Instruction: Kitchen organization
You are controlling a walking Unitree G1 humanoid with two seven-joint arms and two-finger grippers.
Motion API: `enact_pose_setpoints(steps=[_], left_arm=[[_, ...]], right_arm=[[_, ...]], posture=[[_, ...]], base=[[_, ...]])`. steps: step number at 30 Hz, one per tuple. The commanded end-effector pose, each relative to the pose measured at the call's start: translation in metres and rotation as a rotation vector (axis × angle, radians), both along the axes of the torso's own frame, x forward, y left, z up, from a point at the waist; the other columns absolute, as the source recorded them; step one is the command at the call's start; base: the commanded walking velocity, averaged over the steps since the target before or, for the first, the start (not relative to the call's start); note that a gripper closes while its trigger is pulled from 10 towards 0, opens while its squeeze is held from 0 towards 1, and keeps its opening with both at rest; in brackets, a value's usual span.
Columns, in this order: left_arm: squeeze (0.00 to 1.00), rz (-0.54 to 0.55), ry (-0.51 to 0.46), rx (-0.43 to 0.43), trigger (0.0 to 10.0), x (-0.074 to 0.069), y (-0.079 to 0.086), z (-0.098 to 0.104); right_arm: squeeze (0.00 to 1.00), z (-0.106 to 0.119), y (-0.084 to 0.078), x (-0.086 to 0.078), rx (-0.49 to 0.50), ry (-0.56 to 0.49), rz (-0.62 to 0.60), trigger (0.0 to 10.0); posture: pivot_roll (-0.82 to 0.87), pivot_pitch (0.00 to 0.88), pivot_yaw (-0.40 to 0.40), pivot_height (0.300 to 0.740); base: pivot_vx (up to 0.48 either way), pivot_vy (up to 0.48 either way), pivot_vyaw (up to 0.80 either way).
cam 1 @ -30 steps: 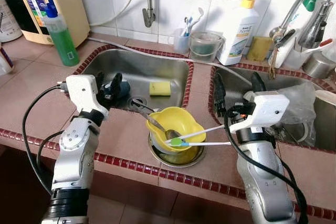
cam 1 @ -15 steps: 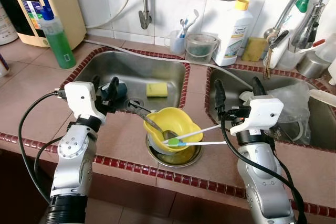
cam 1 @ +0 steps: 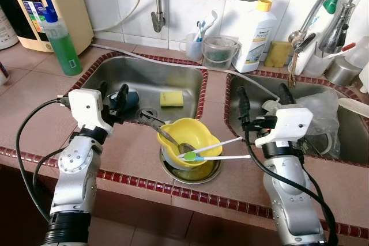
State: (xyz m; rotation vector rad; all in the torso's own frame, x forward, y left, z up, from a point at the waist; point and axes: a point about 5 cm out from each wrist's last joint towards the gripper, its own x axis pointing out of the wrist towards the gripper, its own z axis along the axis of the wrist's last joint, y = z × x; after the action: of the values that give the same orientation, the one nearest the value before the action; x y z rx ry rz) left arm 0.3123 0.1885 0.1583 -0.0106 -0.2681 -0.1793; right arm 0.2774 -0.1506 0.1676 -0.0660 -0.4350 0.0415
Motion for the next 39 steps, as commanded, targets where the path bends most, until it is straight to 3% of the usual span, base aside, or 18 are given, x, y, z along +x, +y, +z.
enact_pose_setpoints(steps=[1,39], left_arm=[[0.0,-0.002,0.007,-0.001,10.0,0.0003,0.0009,-0.001],[0.0,-0.029,0.008,0.008,10.0,0.0017,-0.0029,0.0025]], right_arm=[[0.0,-0.0011,-0.0038,0.001,0.002,0.0,-0.015,10.0],[0.0,-0.0012,-0.0048,0.0027,0.013,-0.004,-0.026,10.0]], posture=[[0.04,0.0,-0.001,0.74],[0.04,0.0,0.002,0.74]], base=[[0.0,0.0,0.0],[0.0,0.0,0.0]])
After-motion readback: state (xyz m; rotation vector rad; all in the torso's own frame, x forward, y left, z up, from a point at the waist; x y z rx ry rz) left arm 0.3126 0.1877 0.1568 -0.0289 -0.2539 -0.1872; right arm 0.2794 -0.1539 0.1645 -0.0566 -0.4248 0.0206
